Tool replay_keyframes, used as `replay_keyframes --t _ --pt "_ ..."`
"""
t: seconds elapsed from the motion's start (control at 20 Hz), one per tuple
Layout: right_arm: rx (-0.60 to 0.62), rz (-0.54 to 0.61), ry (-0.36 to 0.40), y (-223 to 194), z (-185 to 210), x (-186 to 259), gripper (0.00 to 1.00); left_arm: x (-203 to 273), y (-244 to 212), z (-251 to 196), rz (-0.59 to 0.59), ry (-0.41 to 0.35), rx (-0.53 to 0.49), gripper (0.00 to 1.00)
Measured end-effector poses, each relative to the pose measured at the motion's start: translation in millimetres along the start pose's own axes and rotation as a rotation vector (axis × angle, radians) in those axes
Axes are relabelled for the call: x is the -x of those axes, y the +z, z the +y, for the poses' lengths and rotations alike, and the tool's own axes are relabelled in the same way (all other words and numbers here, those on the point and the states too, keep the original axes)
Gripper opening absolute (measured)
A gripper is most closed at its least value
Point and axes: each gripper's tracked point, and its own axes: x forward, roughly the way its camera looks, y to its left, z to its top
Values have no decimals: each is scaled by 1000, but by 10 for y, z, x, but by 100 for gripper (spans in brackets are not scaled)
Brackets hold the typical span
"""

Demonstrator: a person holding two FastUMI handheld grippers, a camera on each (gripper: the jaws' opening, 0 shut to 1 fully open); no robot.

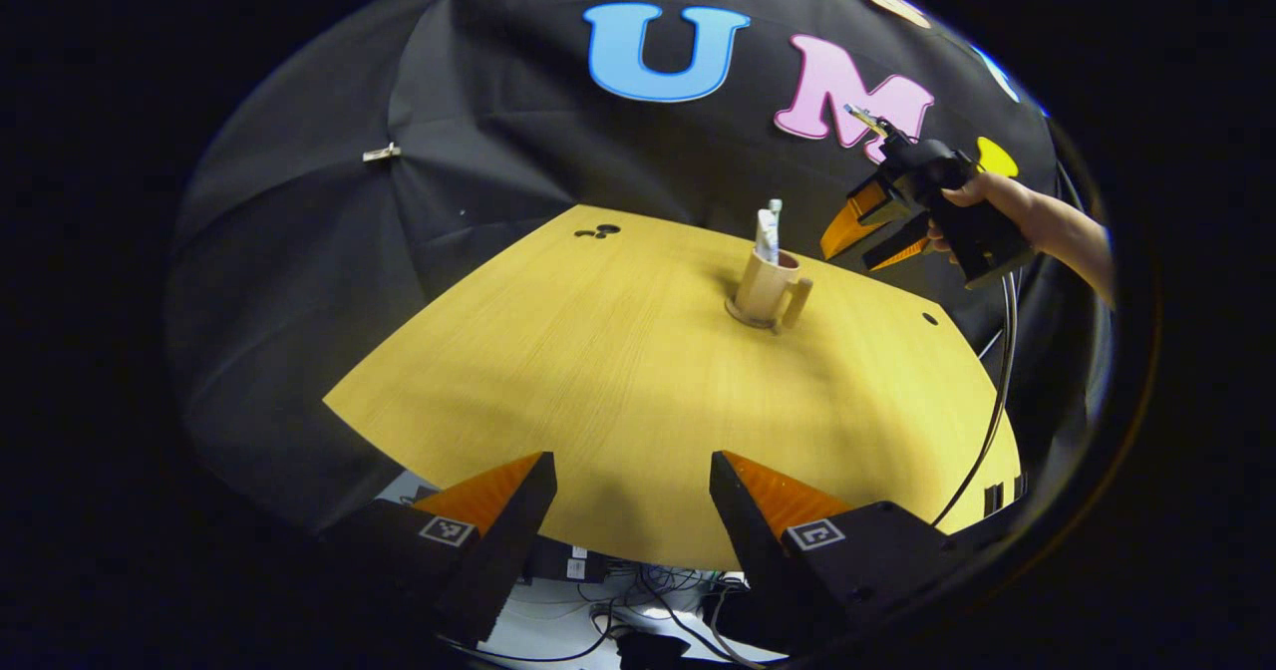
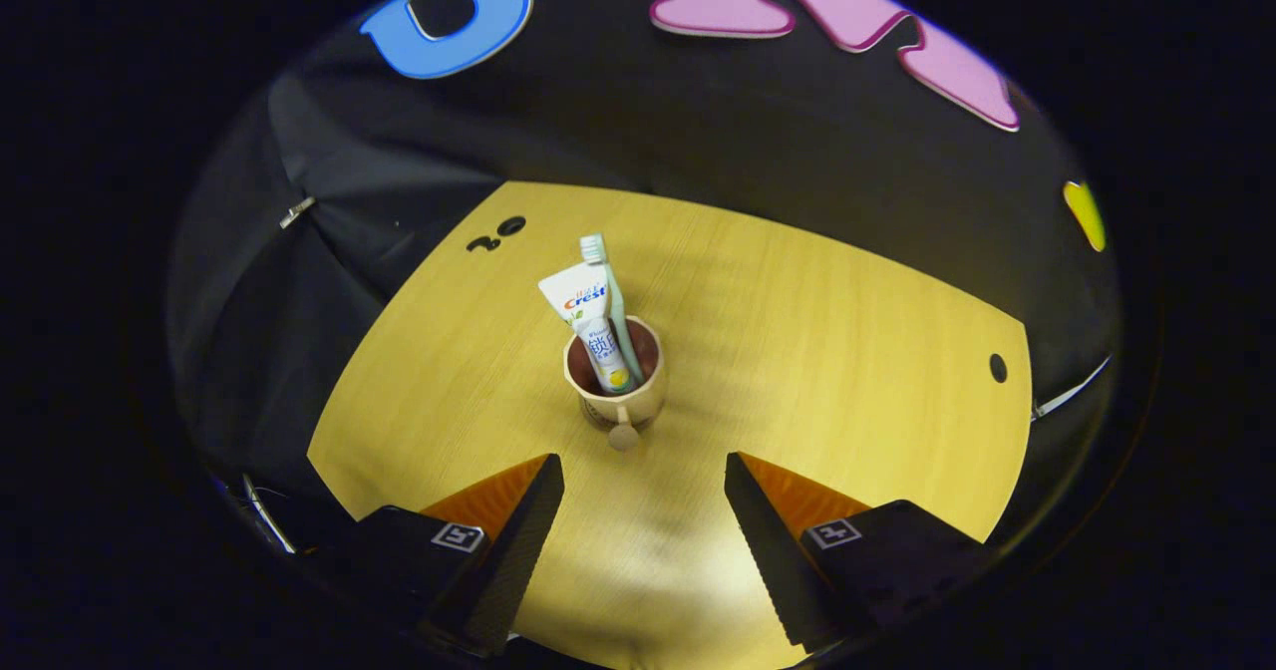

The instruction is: Put the toothbrush and toothpaste on the desktop into the cup, then pick up the cup and place it on the coaster on the desktop.

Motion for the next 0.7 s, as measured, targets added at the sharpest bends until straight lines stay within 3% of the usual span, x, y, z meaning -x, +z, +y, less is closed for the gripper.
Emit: replay_keyframes --t 0.15,0.5,0.7 --pt "-53 -125 -16 -76 -98 551 99 130 215 -199 -54 -56 -42 98" --pt "-170 -373 -150 -591 -487 1765 99 433 589 -759 -161 -189 -116 98" --pt "-219 -502 -233 -906 -576 2367 99 633 822 -1050 -235 -228 -176 98"
